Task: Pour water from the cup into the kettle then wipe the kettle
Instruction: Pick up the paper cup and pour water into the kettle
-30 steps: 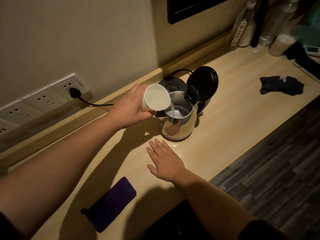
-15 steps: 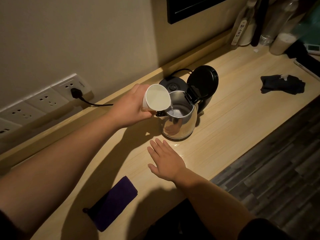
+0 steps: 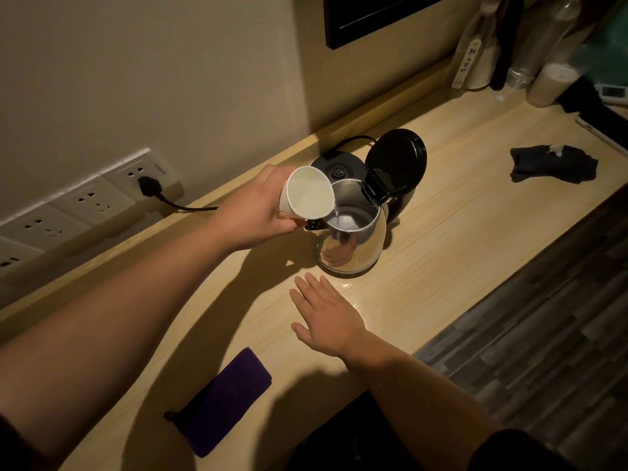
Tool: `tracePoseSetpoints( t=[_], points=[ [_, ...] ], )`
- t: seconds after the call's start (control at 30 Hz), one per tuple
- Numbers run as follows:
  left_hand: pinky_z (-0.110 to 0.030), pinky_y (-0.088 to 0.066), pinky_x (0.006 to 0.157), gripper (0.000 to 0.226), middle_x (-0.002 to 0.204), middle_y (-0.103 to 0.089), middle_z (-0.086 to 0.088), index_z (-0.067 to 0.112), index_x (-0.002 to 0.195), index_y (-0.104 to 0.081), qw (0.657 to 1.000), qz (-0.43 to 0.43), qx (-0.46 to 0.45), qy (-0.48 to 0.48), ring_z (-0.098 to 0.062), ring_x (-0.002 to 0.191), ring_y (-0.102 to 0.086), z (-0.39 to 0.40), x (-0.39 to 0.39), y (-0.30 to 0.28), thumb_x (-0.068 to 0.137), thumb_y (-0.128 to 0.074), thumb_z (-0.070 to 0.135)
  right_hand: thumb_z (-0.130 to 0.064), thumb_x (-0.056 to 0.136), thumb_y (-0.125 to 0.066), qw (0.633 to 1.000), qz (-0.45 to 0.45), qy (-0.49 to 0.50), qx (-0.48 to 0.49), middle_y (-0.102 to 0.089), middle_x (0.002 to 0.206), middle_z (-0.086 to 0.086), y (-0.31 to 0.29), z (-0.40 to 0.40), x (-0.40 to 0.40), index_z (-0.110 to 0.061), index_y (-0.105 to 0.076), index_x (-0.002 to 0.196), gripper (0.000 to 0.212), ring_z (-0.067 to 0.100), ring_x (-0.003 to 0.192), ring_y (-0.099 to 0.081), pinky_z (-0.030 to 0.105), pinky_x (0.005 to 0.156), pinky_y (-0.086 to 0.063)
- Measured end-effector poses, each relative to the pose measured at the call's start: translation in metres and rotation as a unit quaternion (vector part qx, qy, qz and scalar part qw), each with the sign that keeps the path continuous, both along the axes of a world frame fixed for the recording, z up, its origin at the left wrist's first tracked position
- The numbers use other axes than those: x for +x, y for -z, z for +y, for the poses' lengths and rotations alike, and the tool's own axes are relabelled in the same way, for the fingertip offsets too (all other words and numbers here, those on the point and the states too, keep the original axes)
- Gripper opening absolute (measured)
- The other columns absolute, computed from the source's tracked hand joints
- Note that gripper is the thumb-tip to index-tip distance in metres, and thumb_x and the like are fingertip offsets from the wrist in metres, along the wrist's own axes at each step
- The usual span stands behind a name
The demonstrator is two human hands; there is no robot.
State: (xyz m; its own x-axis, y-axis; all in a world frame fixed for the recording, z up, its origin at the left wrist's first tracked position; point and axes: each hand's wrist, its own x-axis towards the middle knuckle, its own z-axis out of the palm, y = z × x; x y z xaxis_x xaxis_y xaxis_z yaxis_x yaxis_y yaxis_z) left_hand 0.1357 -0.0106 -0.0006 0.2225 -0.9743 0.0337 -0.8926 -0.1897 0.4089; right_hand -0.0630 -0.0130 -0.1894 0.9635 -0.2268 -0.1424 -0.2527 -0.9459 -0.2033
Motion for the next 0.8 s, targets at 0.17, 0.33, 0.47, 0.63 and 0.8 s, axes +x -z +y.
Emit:
tracePoseSetpoints(
  t=[0.17, 0.33, 0.47, 0.63, 0.8],
  points=[
    [-0.028, -0.044, 0.080, 0.084, 0.133, -0.044, -0.004, 0.028, 0.140, -0.033, 1.000, -0.014, -0.001, 0.005, -0.019, 0.111, -0.050, -0.0003, 0.0014, 0.0013, 0.073, -0.081, 0.040, -0.058, 0.098, -0.026, 1.000, -0.003, 0.004, 0.003, -0.031, 0.159, 0.012, 0.0009, 0.0006, -0.0004, -0.015, -0.038, 0.149, 0.068, 0.033, 0.148, -0.020, 0.043, 0.115, 0.009],
    [-0.027, -0.042, 0.079, 0.084, 0.133, -0.044, -0.004, 0.028, 0.140, -0.033, 1.000, -0.019, -0.004, 0.008, -0.017, 0.111, -0.048, -0.0008, 0.0016, 0.0011, 0.072, -0.081, 0.040, -0.058, 0.098, -0.023, 1.000, -0.005, 0.001, -0.007, -0.027, 0.160, 0.012, 0.0002, 0.0003, -0.0010, -0.015, -0.034, 0.151, 0.069, 0.033, 0.149, -0.016, 0.043, 0.115, 0.010],
    [-0.025, -0.040, 0.081, 0.084, 0.134, -0.044, -0.004, 0.027, 0.141, -0.033, 1.000, -0.020, 0.003, 0.015, -0.014, 0.113, -0.046, -0.0014, 0.0014, -0.0010, 0.073, -0.081, 0.041, -0.058, 0.098, -0.020, 1.000, -0.004, -0.003, -0.014, -0.021, 0.162, 0.012, -0.0006, -0.0002, -0.0011, -0.015, -0.029, 0.153, 0.070, 0.032, 0.150, -0.010, 0.044, 0.116, 0.011],
    [-0.026, -0.040, 0.083, 0.085, 0.134, -0.045, -0.005, 0.026, 0.141, -0.034, 1.000, -0.019, 0.008, 0.023, -0.018, 0.114, -0.046, -0.0027, 0.0024, -0.0052, 0.072, -0.082, 0.041, -0.058, 0.098, -0.020, 1.000, -0.005, -0.004, -0.012, -0.020, 0.163, 0.012, -0.0009, -0.0009, -0.0016, -0.015, -0.029, 0.153, 0.070, 0.032, 0.150, -0.009, 0.043, 0.115, 0.013],
    [-0.026, -0.039, 0.082, 0.084, 0.133, -0.046, -0.005, 0.026, 0.140, -0.036, 0.999, -0.025, 0.007, 0.031, -0.018, 0.113, -0.047, -0.0036, 0.0027, -0.0079, 0.071, -0.082, 0.041, -0.057, 0.098, -0.020, 1.000, -0.007, -0.003, -0.005, -0.023, 0.162, 0.012, 0.0002, -0.0001, -0.0015, -0.014, -0.032, 0.152, 0.070, 0.032, 0.150, -0.012, 0.043, 0.116, 0.011]
  ],
)
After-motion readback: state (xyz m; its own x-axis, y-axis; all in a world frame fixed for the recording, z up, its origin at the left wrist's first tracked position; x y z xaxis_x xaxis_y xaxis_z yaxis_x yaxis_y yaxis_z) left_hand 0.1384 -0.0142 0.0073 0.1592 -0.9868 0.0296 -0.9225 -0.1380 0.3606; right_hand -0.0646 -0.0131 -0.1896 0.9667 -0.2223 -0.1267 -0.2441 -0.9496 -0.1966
